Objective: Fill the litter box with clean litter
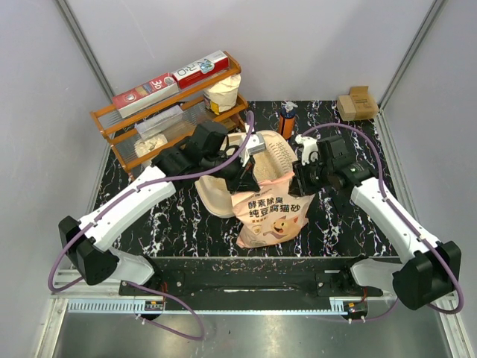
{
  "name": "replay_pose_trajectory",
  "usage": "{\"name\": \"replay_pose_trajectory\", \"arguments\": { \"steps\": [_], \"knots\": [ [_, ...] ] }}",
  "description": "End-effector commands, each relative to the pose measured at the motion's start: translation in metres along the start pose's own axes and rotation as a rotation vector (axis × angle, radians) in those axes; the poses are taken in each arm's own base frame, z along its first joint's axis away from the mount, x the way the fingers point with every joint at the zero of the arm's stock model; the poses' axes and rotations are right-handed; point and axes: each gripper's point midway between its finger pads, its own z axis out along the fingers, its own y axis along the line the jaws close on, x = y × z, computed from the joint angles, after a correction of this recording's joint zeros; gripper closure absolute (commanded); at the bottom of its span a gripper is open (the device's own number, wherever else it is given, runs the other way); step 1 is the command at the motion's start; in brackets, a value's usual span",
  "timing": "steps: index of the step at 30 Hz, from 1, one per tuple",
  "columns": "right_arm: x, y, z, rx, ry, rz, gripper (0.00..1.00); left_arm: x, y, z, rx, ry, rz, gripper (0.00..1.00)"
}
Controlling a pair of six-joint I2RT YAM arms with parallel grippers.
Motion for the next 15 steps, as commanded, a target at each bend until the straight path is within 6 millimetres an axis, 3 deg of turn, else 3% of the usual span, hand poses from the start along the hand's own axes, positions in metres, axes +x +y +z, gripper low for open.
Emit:
{"name": "replay_pose_trajectory", "arguments": {
  "steps": [1,8,9,11,15],
  "knots": [
    [0.020,0.029,0.012,-0.167,0.084,0.147,1.00,-0.049,-0.010,-0.004,0.038,-0.162,0.105,1.00],
    [-0.011,0.051,-0.013,-0.372,0.005,0.290,1.00,-0.038,-0.008,-0.004,0.032,-0.143,0.109,1.00],
    [-0.017,0.043,-0.019,-0.381,-0.013,0.354,1.00,-0.034,-0.006,-0.003,0.024,-0.137,0.108,1.00],
    [-0.022,0.046,-0.027,-0.459,-0.009,0.411,1.00,-0.032,-0.006,-0.004,0.018,-0.133,0.115,1.00],
    [-0.022,0.030,-0.029,-0.519,-0.001,0.548,1.00,-0.028,-0.001,-0.004,-0.005,-0.120,0.147,1.00]
  ]
}}
